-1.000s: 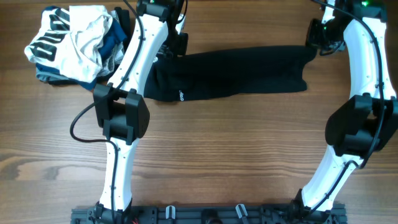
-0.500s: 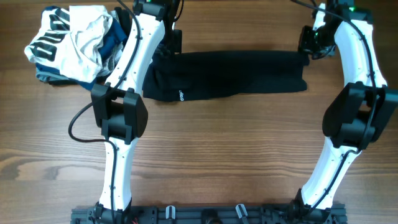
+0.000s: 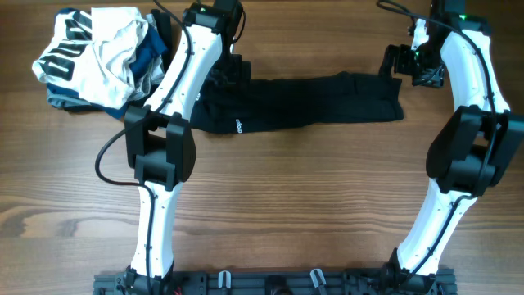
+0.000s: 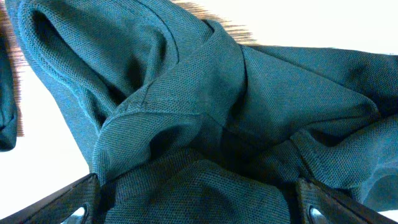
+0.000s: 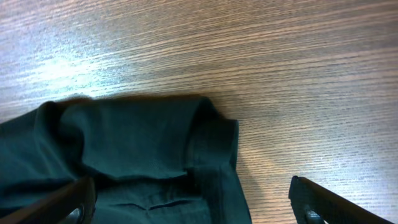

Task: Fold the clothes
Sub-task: 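Fold the top edge down toward the bottom with both grippers, then grasp the strip's right end with the right gripper and fold it leftward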

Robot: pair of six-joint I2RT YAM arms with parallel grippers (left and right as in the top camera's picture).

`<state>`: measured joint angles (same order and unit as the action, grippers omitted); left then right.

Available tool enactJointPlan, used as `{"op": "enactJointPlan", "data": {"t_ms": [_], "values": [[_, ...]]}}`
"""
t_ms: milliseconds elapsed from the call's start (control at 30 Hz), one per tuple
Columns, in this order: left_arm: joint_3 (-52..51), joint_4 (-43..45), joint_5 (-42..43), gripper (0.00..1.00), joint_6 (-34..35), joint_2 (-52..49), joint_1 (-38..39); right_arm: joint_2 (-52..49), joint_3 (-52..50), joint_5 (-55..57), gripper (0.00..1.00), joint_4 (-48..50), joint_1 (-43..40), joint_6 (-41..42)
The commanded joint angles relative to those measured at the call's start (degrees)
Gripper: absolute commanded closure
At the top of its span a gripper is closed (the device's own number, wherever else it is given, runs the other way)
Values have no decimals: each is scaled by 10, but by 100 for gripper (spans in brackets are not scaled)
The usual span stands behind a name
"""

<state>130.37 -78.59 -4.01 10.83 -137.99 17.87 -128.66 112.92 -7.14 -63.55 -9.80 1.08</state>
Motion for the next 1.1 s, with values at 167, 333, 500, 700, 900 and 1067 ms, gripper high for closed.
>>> {"op": "enactJointPlan", "data": {"t_ms": [167, 333, 500, 700, 900, 1067], "values": [[27, 16, -1, 0, 1, 162, -14, -52, -46, -50, 1, 21, -5, -68], [27, 16, -1, 0, 1, 220, -22, -52, -122, -68, 12, 74, -5, -69], [27, 1, -1, 0, 1, 227, -55, -52, -209, -80, 38, 162, -5, -52], [27, -6, -1, 0, 1, 227, -90, -43, -195, -80, 95, 157, -23, -24], [27, -4, -1, 0, 1, 227, -103, -3, -123, -108, 96, 80, -91, -30], [27, -3, -1, 0, 1, 227, -103, 31, -67, -131, 96, 12, -122, -52]]}}
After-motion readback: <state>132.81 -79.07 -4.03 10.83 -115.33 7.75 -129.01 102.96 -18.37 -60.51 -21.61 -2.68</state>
